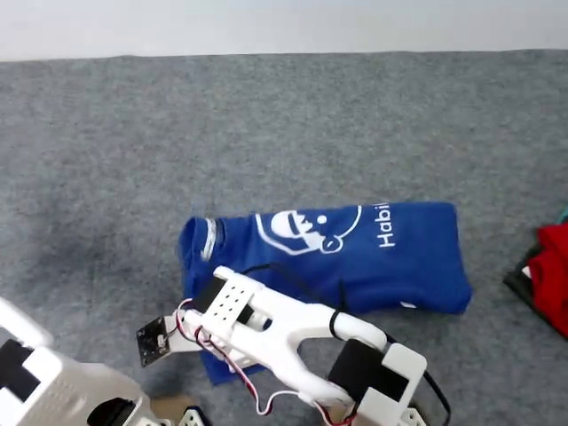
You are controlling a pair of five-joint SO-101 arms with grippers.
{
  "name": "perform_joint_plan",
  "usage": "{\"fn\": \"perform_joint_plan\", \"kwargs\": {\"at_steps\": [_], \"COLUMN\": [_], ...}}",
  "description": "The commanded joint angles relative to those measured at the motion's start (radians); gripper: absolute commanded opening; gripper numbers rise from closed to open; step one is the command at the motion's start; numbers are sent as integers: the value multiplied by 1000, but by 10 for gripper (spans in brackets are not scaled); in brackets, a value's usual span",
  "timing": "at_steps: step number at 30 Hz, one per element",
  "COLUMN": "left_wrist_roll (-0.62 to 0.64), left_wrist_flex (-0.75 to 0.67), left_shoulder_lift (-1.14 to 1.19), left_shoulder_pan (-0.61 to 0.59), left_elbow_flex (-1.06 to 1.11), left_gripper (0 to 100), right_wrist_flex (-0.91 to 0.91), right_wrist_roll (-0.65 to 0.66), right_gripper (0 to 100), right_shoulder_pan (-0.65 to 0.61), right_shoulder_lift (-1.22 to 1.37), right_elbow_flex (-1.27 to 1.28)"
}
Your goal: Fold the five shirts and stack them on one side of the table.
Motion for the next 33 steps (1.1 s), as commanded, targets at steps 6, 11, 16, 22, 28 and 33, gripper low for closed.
{"fn": "perform_joint_plan", "kwargs": {"at_steps": [6,11,16,22,28,33], "left_wrist_roll": [-9,-9,-9,-9,-9,-9], "left_wrist_flex": [-9,-9,-14,-15,-31,-31], "left_shoulder_lift": [-6,-6,-6,-6,-6,-6], "left_shoulder_pan": [-6,-6,-3,0,0,0], "left_elbow_flex": [-7,-7,-7,-7,-7,-7], "left_gripper": [4,4,4,4,4,4], "right_wrist_flex": [1,12,77,96,71,64], "right_wrist_roll": [-6,-5,0,15,32,31], "right_gripper": [13,12,12,13,13,14], "right_shoulder_pan": [12,68,168,226,234,309], "right_shoulder_lift": [5,-4,2,7,54,188], "right_elbow_flex": [18,-8,-149,-267,-285,-410]}}
